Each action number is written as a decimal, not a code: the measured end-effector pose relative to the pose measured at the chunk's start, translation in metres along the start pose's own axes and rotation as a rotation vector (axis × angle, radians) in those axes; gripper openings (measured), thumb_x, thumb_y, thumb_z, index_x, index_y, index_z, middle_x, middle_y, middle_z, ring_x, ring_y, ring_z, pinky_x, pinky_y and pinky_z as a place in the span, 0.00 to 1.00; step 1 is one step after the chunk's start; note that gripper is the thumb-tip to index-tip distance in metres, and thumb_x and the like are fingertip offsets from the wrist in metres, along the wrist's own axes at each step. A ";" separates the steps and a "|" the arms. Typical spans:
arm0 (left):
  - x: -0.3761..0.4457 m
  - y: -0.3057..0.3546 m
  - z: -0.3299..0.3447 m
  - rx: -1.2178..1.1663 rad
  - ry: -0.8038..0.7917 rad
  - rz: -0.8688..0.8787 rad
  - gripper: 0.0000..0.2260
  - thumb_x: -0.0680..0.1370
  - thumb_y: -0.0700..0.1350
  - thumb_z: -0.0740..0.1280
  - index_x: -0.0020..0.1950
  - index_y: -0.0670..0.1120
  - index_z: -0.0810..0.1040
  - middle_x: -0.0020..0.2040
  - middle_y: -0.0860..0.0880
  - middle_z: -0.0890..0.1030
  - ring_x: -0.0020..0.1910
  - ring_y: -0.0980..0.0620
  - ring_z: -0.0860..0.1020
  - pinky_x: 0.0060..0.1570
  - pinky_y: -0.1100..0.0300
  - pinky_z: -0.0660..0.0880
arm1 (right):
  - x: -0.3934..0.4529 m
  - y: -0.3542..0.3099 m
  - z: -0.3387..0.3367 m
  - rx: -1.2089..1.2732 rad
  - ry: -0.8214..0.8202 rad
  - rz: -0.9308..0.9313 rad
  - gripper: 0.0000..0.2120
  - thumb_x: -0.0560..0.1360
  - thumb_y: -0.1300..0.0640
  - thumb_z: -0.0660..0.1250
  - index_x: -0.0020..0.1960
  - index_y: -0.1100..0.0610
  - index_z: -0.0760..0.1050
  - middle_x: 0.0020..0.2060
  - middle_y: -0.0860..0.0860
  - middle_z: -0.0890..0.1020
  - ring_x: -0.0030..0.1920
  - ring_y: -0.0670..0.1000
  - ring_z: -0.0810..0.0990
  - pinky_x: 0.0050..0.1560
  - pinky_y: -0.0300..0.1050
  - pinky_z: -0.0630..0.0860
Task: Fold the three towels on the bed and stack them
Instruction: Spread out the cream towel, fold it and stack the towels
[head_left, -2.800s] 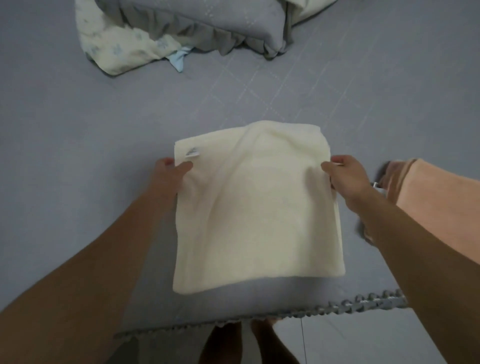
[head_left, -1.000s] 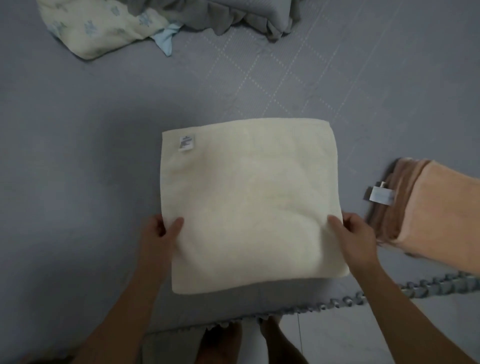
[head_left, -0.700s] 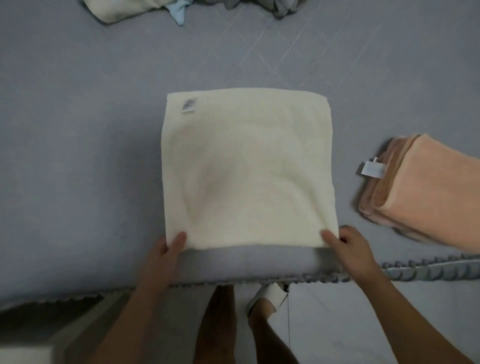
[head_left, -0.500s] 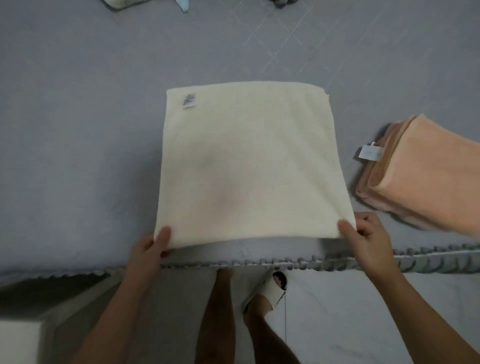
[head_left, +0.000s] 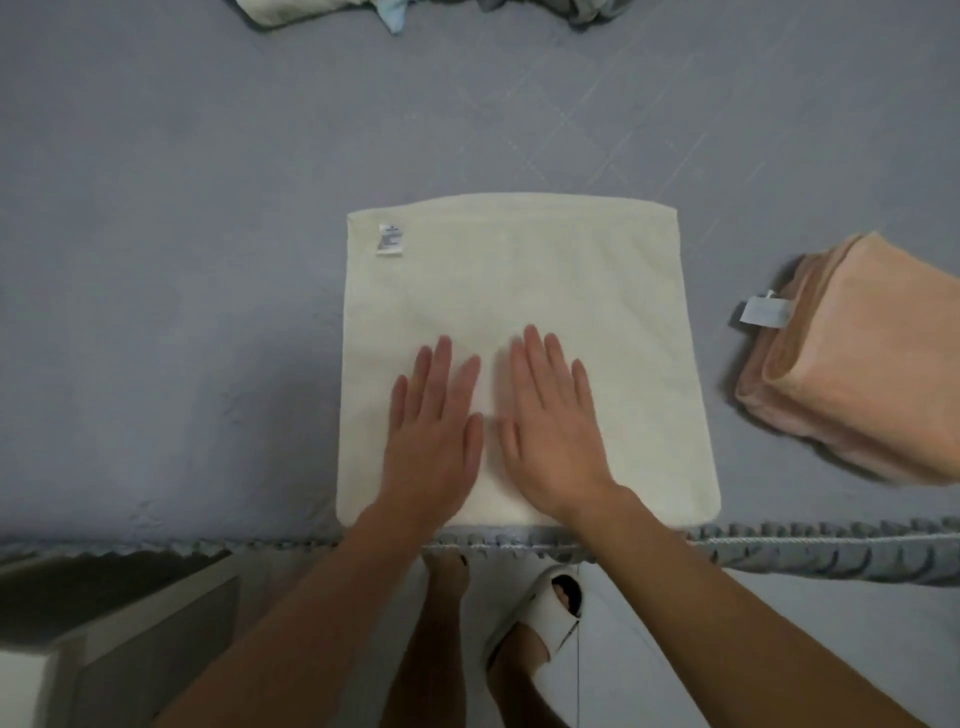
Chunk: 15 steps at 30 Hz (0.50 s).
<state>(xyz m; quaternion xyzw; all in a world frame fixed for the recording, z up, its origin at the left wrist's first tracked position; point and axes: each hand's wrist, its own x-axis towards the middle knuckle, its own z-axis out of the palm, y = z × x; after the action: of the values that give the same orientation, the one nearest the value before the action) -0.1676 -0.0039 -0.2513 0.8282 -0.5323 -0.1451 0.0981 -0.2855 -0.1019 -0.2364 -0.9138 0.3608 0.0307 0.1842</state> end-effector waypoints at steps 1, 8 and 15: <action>0.016 -0.002 0.010 0.060 -0.039 0.035 0.26 0.83 0.51 0.49 0.81 0.47 0.50 0.82 0.44 0.48 0.80 0.45 0.45 0.77 0.44 0.47 | 0.020 -0.007 0.009 -0.024 -0.008 -0.060 0.32 0.80 0.53 0.54 0.80 0.59 0.47 0.80 0.57 0.49 0.79 0.58 0.44 0.77 0.59 0.46; 0.089 -0.088 0.032 0.159 0.012 -0.015 0.29 0.80 0.60 0.50 0.80 0.53 0.53 0.81 0.48 0.52 0.80 0.46 0.50 0.76 0.46 0.49 | 0.080 0.103 0.029 -0.204 -0.004 0.111 0.36 0.79 0.40 0.47 0.80 0.57 0.44 0.80 0.54 0.45 0.79 0.54 0.42 0.77 0.55 0.39; 0.122 -0.074 -0.001 0.039 0.058 -0.322 0.32 0.79 0.54 0.51 0.80 0.42 0.50 0.81 0.39 0.49 0.80 0.40 0.49 0.76 0.40 0.46 | 0.102 0.107 -0.011 -0.133 0.070 0.357 0.36 0.77 0.46 0.49 0.79 0.62 0.45 0.80 0.59 0.47 0.79 0.57 0.43 0.77 0.58 0.39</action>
<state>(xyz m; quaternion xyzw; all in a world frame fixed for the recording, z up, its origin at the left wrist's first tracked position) -0.0569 -0.0844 -0.2903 0.9084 -0.3924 -0.1243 0.0728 -0.2830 -0.2434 -0.2791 -0.8460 0.5204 0.0551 0.1025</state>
